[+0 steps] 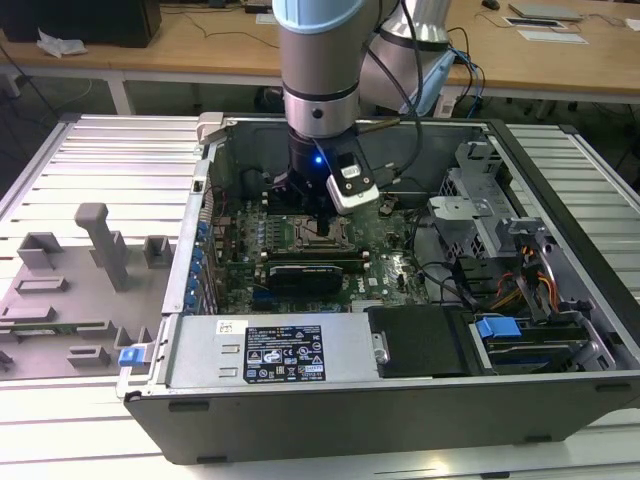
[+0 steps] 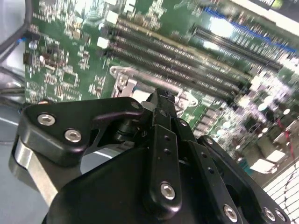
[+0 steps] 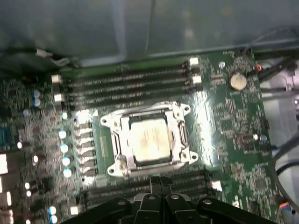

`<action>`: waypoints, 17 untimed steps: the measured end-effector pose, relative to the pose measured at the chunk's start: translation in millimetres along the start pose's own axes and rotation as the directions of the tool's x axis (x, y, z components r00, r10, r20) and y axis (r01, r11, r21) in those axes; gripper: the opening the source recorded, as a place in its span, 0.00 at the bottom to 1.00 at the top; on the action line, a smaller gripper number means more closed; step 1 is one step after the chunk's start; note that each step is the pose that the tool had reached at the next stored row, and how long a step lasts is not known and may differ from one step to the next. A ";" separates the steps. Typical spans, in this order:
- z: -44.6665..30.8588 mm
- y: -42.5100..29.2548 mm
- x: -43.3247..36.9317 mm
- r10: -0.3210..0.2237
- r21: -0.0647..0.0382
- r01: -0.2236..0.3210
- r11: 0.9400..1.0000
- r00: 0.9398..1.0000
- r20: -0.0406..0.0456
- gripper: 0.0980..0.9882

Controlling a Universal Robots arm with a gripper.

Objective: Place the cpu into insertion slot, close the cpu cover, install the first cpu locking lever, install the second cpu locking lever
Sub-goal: 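Install the second cpu locking lever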

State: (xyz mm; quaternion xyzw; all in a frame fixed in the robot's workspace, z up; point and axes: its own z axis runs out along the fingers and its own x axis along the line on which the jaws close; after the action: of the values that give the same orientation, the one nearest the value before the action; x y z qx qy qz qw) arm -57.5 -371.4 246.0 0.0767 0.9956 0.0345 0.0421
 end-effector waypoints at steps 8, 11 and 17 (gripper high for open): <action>4.7 -2.4 1.9 -0.104 -0.009 0.104 0.995 0.995 -0.008 0.01; 9.2 -3.8 9.0 -0.110 -0.018 0.110 0.994 0.994 -0.008 0.01; 16.0 -9.1 21.3 -0.115 -0.052 0.115 0.992 0.993 -0.010 0.01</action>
State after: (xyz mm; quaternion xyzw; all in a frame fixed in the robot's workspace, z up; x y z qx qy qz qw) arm -78.4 -376.1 227.8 0.0178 0.9974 0.0583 0.0394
